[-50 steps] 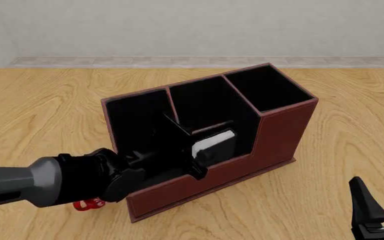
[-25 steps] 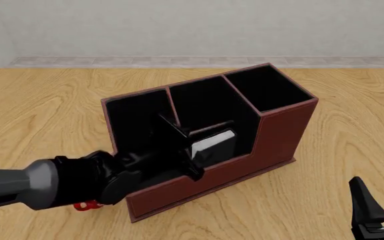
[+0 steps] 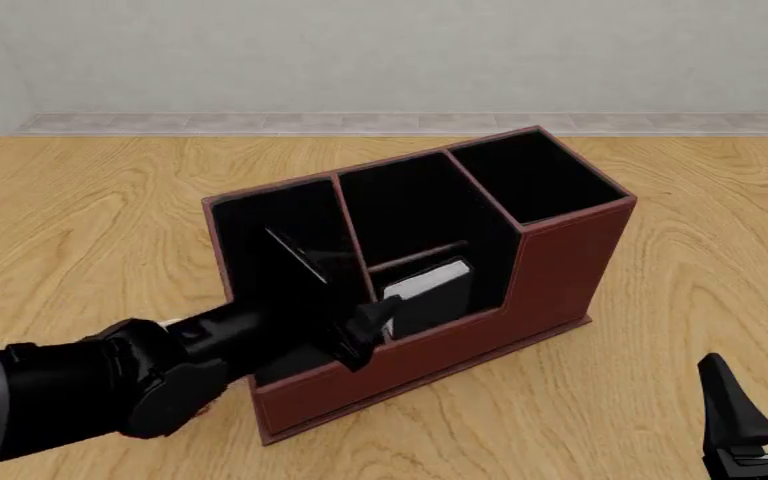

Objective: Pick up the book and place it in the back compartment of the caddy.

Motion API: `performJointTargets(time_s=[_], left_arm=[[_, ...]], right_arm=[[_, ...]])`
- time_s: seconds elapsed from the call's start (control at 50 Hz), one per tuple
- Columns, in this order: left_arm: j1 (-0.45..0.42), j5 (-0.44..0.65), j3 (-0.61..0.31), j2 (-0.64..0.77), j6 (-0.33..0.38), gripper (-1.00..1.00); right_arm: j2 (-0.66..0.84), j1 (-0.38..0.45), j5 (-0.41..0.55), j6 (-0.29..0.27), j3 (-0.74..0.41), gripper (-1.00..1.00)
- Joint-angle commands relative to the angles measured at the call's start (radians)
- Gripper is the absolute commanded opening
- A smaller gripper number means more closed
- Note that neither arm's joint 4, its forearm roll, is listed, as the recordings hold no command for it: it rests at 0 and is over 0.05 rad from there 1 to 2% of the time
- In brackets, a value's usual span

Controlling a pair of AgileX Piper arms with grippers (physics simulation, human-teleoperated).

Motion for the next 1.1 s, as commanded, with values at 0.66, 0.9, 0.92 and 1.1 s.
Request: performJointTargets(time_s=[0.66, 0.9, 0.92, 1.1], left_arm=[[0.064, 0.213, 0.108, -0.451, 0.061, 1.0], [0.12, 0.351, 0.15, -0.625, 0.078, 1.0], [0.12, 0.351, 0.15, -0.626, 0.078, 1.0], [0.219, 0.547, 0.119, -0.869, 0.077, 1.0]], right_arm=[[0.0, 0.0, 0.0, 0.0, 0.0, 1.0], [0.0, 0.0, 0.0, 0.0, 0.0, 1.0], [0.0, 0.0, 0.0, 0.0, 0.0, 1.0], [0.0, 0.0, 0.0, 0.0, 0.0, 1.0]])
